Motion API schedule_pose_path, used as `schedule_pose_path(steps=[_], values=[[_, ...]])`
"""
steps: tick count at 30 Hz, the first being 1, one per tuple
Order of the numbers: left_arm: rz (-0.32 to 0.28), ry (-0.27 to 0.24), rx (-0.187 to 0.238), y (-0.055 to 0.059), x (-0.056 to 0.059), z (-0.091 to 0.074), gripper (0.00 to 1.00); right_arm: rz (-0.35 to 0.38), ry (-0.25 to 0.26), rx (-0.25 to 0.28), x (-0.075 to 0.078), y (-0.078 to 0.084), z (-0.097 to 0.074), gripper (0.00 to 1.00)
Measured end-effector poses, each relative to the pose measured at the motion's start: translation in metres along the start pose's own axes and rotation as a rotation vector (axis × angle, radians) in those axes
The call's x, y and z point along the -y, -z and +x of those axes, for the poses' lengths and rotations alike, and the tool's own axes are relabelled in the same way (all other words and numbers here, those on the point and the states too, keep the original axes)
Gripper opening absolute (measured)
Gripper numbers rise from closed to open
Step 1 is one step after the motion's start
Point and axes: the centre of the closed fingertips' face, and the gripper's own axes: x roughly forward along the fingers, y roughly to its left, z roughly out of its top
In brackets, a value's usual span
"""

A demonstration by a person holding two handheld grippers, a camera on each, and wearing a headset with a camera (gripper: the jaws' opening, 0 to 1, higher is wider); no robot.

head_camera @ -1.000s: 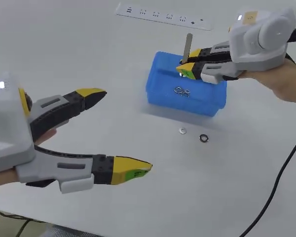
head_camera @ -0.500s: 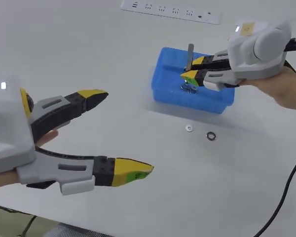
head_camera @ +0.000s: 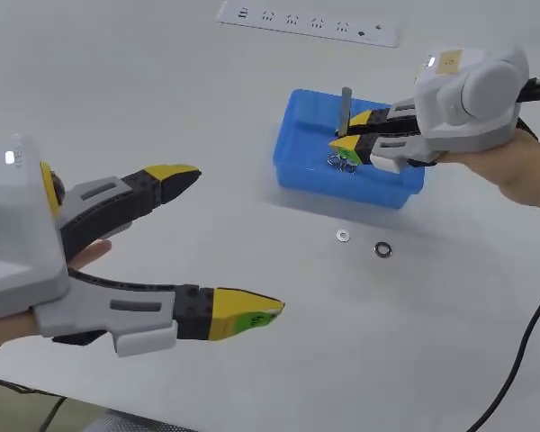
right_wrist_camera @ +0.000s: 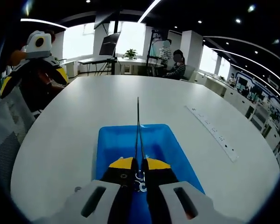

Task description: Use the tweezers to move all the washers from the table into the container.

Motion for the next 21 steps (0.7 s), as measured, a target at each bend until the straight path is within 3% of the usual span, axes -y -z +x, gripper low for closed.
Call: schedule_pose_path(steps=[4,9,13,14,17,21], values=[[0.003,-0.014,0.021,-0.007,-0.008,0.003,0.97,0.002,-0.008,0.014,-0.002,-0.004,-0.001,0.08],[-0.005,-0.005,0.06,-0.021,-0.023,0.02,0.92,0.003,-0.013,0.023,-0.003,-0.007,-0.002,0.08],[0.028,0.005,0.075,-0.036,-0.04,0.045,0.88,-0.006,-0.013,0.025,-0.002,-0.009,-0.004,0.08],[0.041,-0.016,0.085,-0.042,-0.048,0.055,0.87,-0.007,-0.012,0.026,-0.001,-0.009,-0.005,0.08],[0.035,-0.006,0.096,-0.052,-0.063,0.082,0.83,-0.01,-0.009,0.024,0.0,-0.009,-0.006,0.08],[0.038,0.017,0.104,-0.064,-0.072,0.11,0.75,-0.005,-0.009,0.034,-0.001,-0.011,-0.008,0.08]])
